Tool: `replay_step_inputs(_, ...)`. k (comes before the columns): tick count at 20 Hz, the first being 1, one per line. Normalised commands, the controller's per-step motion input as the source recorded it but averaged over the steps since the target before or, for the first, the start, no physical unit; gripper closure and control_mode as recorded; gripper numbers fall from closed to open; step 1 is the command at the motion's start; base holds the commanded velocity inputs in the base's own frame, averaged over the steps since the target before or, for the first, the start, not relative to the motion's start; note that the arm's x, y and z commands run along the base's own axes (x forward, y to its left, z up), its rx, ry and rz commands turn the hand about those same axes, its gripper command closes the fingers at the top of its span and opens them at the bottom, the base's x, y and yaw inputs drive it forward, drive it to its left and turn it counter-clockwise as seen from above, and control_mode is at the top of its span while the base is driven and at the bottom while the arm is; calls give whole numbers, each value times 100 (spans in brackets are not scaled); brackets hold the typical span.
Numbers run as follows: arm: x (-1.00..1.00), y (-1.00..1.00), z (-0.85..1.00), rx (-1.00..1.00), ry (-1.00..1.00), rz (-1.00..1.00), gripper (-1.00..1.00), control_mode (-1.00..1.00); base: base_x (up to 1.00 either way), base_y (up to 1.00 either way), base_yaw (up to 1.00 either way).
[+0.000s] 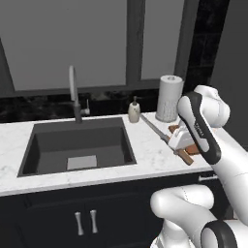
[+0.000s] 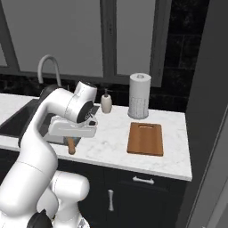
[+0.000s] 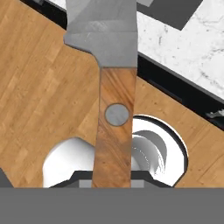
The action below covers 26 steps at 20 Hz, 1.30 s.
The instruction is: Pick up the knife from the drawer and place it on the cutting board. Then place the meat from the plate to the cutting board.
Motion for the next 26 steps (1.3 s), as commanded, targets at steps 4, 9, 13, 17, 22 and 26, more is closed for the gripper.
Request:
replay_step_inputs(4, 0, 0, 0, 0, 0, 0, 100, 100, 0, -73, 3)
replay_step_inputs(9, 0, 0, 0, 0, 0, 0, 100, 100, 0, -37, 0)
replay_step_inputs(13, 7, -13, 0, 1, 0, 0, 100, -100, 0, -7, 0)
replay_step_inputs(17, 38, -57, -1, 0, 0, 0, 100, -100, 0, 0, 0)
replay_step_inputs(22, 76, -81, -16, 0, 5, -1, 100, -100, 0, 0, 0)
replay_step_inputs(26, 90, -56, -25, 0, 9, -13, 100, -100, 0, 0, 0)
